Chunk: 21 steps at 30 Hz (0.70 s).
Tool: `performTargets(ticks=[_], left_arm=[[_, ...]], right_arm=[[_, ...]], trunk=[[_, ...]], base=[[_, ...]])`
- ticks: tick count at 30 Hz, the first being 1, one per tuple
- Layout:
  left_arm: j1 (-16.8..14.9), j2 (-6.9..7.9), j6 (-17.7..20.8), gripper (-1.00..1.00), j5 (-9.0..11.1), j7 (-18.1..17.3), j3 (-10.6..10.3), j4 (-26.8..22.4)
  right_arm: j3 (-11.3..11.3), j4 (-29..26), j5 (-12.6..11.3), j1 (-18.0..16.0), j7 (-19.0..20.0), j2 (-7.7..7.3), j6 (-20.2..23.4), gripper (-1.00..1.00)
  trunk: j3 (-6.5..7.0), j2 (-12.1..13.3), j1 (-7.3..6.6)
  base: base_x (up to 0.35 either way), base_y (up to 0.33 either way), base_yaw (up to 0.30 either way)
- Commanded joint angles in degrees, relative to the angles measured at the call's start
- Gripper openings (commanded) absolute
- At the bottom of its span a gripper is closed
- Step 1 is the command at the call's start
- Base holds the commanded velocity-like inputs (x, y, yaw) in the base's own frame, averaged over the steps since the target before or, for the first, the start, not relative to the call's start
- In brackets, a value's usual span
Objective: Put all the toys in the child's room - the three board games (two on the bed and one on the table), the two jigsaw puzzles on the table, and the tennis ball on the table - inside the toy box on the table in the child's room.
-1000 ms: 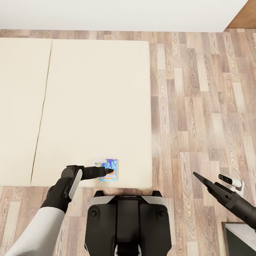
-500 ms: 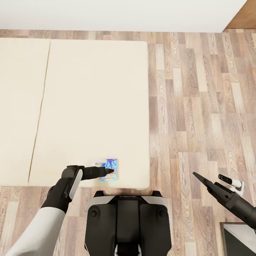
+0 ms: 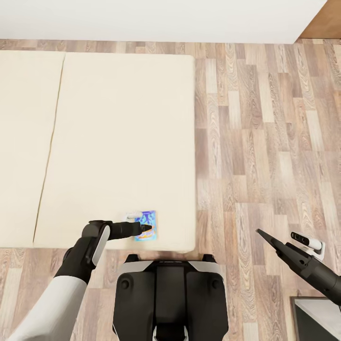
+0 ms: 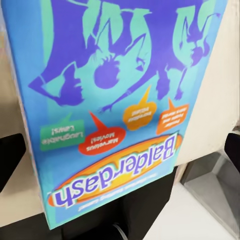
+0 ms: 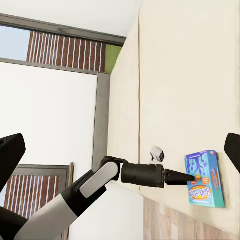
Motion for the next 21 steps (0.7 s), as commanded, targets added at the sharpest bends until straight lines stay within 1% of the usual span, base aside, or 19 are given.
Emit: performTargets(ticks=[1,15,21], left_arm=[[0.0,-0.07,0.5,1.00,0.5,0.2,0.2,0.0],[0.0,-0.12,0.5,1.00,0.5,0.2,0.2,0.0],[0.0,-0.26,0.5,1.00,0.5,0.2,0.2,0.0]], right_arm=[[0.0,0.0,-0.2,0.0,0.1,-0.02,0.5,1.00],[0.0,0.0,-0.2,0.0,0.1,-0.10,0.5,1.00],[0.0,0.0,-0.2,0.0,0.1,-0.11,0.5,1.00]], trunk=[[-0.05,-0.1,0.03],[-0.05,-0.1,0.03],[-0.05,-0.1,0.03]], base=[[0.000,-0.200,0.000],[0.000,-0.115,0.000],[0.000,-0.177,0.000]])
